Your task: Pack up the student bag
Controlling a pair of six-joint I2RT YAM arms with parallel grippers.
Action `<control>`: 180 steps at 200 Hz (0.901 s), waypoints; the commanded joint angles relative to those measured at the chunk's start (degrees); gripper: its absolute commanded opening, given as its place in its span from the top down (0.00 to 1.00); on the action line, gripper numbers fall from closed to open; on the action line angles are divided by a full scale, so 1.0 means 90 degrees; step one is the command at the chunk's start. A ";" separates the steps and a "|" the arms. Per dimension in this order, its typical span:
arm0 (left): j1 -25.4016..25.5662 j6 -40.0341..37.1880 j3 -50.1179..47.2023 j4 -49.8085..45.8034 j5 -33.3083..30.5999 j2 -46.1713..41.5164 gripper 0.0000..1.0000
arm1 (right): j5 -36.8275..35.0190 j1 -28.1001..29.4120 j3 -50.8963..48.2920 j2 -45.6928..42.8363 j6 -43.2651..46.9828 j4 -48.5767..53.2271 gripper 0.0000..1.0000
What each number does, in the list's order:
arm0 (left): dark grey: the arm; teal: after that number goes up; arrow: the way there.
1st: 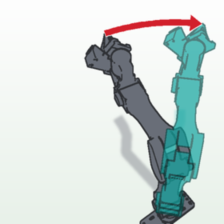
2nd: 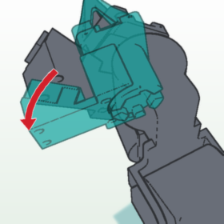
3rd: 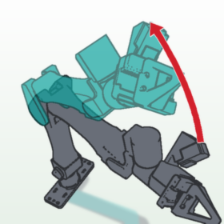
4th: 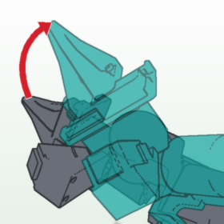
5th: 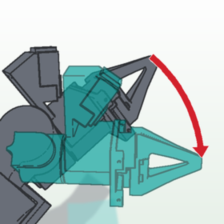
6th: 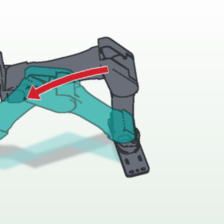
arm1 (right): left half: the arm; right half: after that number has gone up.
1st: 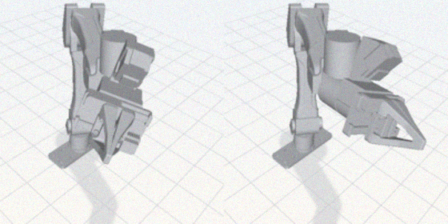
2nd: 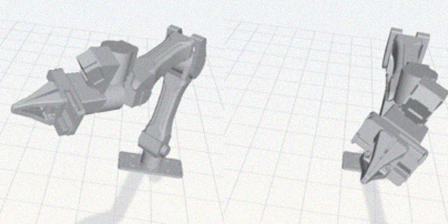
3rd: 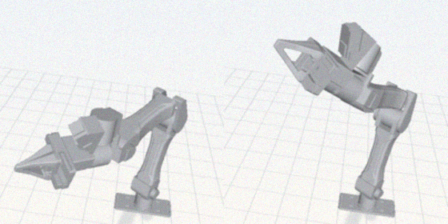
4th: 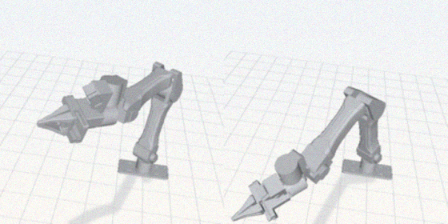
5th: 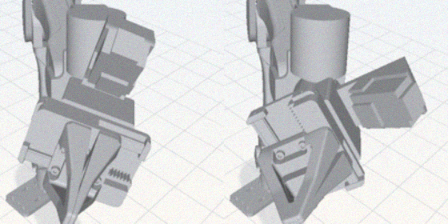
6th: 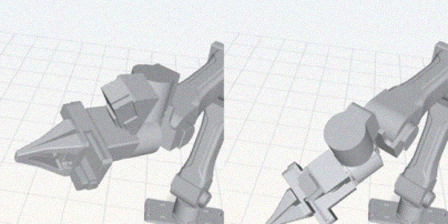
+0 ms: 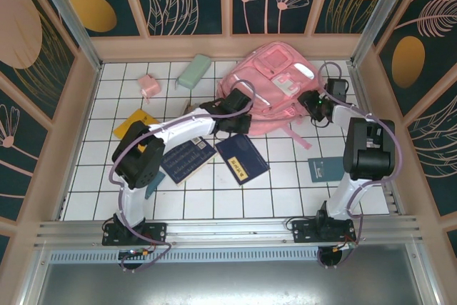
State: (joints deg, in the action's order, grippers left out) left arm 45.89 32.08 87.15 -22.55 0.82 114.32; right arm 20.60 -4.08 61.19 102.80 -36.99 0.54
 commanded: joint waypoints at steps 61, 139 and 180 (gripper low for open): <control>0.0388 0.0372 0.0894 -0.0147 0.0799 0.0681 1.00 | -0.1068 0.1292 -0.1501 -0.2070 -0.0800 0.0402 0.24; 0.0427 0.0226 0.0844 -0.0287 0.0856 0.0652 1.00 | -0.0710 0.2443 -0.2354 -0.1903 -0.2216 -0.0629 0.31; 0.0440 0.0162 0.0553 -0.0308 0.0793 0.0440 1.00 | -0.1093 0.2419 -0.1940 -0.1473 -0.2059 -0.0736 0.62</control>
State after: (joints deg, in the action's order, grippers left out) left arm 49.15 34.68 93.65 -25.15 7.25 120.20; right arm 12.40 17.37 41.25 87.44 -55.22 -4.16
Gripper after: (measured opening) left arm 0.061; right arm 0.546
